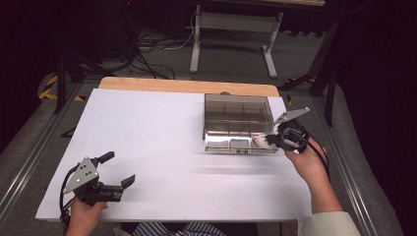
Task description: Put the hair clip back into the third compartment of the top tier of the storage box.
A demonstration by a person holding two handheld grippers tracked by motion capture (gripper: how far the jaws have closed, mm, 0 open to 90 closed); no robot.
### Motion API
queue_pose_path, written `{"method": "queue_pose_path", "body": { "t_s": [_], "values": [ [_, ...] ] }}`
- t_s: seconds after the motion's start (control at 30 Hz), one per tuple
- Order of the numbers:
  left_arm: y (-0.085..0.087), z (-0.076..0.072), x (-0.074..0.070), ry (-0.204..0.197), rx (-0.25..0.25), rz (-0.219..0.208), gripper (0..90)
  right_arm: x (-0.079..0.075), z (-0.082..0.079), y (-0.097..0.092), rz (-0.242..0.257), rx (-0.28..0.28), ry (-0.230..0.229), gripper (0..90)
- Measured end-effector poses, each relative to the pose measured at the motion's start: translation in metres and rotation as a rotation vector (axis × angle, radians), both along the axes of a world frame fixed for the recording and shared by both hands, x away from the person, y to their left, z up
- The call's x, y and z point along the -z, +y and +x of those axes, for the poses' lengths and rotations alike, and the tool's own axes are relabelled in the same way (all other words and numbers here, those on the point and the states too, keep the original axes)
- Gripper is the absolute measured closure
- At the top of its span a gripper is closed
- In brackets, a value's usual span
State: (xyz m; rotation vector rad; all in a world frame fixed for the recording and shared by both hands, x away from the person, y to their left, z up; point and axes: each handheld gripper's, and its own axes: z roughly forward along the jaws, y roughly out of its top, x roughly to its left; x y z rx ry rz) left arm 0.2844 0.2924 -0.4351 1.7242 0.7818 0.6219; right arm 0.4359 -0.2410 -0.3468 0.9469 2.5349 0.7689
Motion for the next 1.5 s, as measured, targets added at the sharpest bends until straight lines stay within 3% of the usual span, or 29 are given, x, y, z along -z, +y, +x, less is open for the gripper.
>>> {"method": "queue_pose_path", "body": {
  "t_s": [0.3, 0.43, 0.47, 0.6, 0.7, 1.0, 1.03, 1.07, 1.1, 1.43, 1.5],
  "values": [
    [0.0, 0.0, 0.0, 0.003, 0.003, 0.002, 0.7, 0.006, 0.003, -0.003, 0.018, 0.008, 0.025, 90.0],
    [-0.001, 0.0, 0.0, 0.007, 0.0, -0.004, 0.7, 0.004, 0.001, -0.004, 0.026, 0.0, 0.01, 90.0],
    [0.0, 0.0, 0.0, 0.005, 0.001, 0.002, 0.7, 0.0, 0.0, -0.006, 0.048, 0.005, -0.007, 90.0],
    [-0.001, 0.001, 0.0, 0.002, 0.001, 0.003, 0.7, -0.005, -0.001, -0.009, 0.057, 0.04, -0.045, 90.0],
    [-0.001, 0.0, 0.0, 0.002, 0.001, 0.003, 0.7, -0.004, 0.002, -0.011, 0.037, 0.068, -0.051, 90.0],
    [-0.001, 0.0, 0.0, 0.001, 0.001, 0.003, 0.7, 0.005, 0.009, -0.005, -0.019, 0.081, -0.028, 90.0],
    [-0.001, 0.0, 0.0, 0.0, 0.001, 0.003, 0.7, 0.007, 0.01, -0.004, -0.033, 0.081, -0.026, 90.0],
    [-0.001, 0.0, 0.0, 0.0, 0.0, 0.003, 0.7, 0.011, 0.012, -0.002, -0.081, 0.087, -0.031, 90.0],
    [-0.001, 0.0, 0.0, 0.0, 0.0, 0.003, 0.7, 0.012, 0.012, -0.001, -0.081, 0.081, -0.037, 90.0],
    [-0.001, 0.001, 0.001, 0.007, 0.003, 0.001, 0.7, 0.004, 0.006, -0.003, -0.05, 0.073, -0.071, 90.0],
    [-0.001, 0.001, 0.001, 0.009, 0.001, -0.001, 0.7, -0.001, 0.002, -0.002, -0.014, 0.056, -0.08, 90.0]
  ]
}}
